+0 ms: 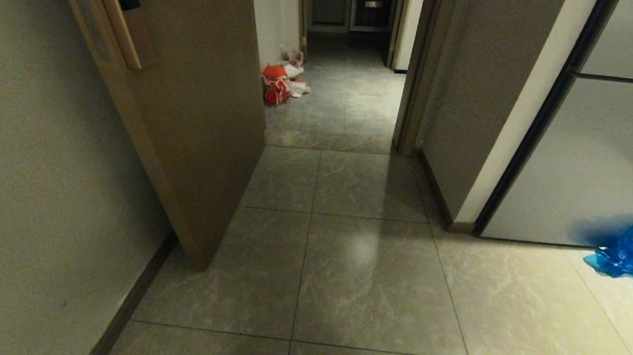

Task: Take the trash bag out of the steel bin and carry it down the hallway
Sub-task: Put the trash bag at the door

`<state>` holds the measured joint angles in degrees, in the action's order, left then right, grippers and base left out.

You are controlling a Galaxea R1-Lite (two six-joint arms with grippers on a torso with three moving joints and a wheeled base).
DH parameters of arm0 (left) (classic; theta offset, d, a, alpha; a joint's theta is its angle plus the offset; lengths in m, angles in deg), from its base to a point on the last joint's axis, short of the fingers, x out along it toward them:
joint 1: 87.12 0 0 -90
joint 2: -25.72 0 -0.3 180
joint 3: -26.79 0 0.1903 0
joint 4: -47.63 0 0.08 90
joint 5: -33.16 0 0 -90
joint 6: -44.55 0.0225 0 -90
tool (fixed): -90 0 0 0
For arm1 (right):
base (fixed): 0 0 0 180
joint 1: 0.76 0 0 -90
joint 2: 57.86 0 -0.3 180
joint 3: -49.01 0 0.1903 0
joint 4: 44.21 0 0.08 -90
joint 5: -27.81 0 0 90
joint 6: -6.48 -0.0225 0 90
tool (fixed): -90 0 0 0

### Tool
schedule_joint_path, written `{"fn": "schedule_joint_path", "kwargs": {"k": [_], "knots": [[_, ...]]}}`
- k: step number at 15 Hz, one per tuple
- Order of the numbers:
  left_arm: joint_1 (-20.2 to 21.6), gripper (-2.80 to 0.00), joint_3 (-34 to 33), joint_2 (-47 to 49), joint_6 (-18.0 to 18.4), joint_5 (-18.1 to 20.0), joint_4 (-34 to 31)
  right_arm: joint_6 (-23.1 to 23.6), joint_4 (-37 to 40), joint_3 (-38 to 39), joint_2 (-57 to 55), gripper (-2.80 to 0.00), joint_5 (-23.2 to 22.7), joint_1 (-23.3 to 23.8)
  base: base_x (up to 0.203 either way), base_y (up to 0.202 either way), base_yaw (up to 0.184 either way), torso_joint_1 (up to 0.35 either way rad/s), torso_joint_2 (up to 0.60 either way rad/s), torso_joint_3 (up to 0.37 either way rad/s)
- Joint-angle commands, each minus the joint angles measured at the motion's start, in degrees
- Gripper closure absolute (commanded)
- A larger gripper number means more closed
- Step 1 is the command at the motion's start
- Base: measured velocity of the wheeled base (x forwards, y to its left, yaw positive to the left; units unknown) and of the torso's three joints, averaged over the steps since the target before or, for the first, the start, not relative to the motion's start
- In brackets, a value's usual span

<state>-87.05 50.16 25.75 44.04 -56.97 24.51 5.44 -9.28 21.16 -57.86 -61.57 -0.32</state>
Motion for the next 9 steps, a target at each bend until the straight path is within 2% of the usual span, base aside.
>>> {"fn": "schedule_joint_path", "kwargs": {"k": [1,9], "knots": [[0.0,0.0,0.0,0.1,0.0,0.0,0.0,0.0,0.0,0.0,-0.1,0.0,0.0,0.0,0.193,0.0,-0.001,0.007,0.0,0.005],[0.0,0.0,0.0,0.1,0.0,0.0,0.0,0.0,0.0,0.0,-0.1,0.0,0.0,0.0,0.192,0.0,0.001,0.003,0.0,0.001]]}}
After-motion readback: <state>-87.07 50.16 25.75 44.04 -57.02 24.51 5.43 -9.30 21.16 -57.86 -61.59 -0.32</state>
